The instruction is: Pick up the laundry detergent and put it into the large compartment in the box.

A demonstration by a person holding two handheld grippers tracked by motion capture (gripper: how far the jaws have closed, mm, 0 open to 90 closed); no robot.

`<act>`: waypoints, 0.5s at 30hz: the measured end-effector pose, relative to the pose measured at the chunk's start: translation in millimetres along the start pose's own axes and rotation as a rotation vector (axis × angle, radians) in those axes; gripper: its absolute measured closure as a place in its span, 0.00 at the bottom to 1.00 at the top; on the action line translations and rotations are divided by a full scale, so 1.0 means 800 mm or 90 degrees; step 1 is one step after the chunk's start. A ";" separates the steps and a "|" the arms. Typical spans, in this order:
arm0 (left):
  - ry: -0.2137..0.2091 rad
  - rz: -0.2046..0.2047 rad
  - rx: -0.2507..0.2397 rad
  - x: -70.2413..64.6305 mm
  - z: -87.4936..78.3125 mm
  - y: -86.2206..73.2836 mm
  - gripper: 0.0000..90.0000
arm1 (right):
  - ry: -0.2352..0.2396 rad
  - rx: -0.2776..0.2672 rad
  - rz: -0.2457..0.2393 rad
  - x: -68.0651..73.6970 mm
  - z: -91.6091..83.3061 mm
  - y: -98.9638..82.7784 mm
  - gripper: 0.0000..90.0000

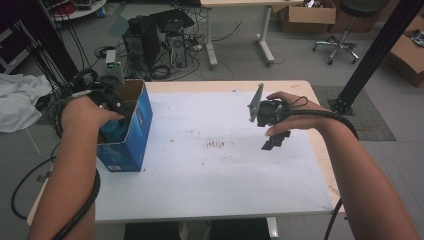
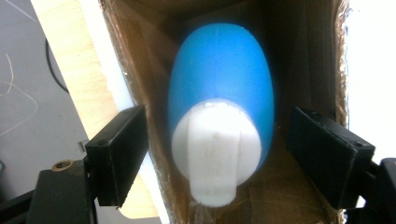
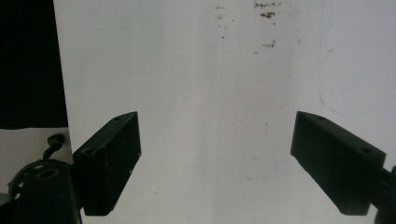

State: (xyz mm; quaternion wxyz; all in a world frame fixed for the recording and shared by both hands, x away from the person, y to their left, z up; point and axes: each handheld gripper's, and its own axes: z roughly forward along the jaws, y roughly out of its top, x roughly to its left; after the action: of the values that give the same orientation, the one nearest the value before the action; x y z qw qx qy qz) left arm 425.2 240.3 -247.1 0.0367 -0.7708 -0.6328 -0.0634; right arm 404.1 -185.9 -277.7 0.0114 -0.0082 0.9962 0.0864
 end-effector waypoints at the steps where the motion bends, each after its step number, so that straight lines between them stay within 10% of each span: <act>1: 0.001 -0.001 -0.001 0.000 -0.001 0.000 0.22 | 0.000 0.000 -0.001 0.000 0.000 0.000 0.18; 15: 0.011 0.014 -0.005 -0.004 -0.014 -0.004 0.17 | 0.001 0.002 0.001 0.001 -0.001 0.001 0.18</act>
State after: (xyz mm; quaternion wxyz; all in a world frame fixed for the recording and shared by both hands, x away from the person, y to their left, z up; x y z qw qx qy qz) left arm 421.0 236.7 -236.9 0.0398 -0.7771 -0.6239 -0.0722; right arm 403.4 -185.5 -277.2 0.0107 -0.0076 0.9963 0.0851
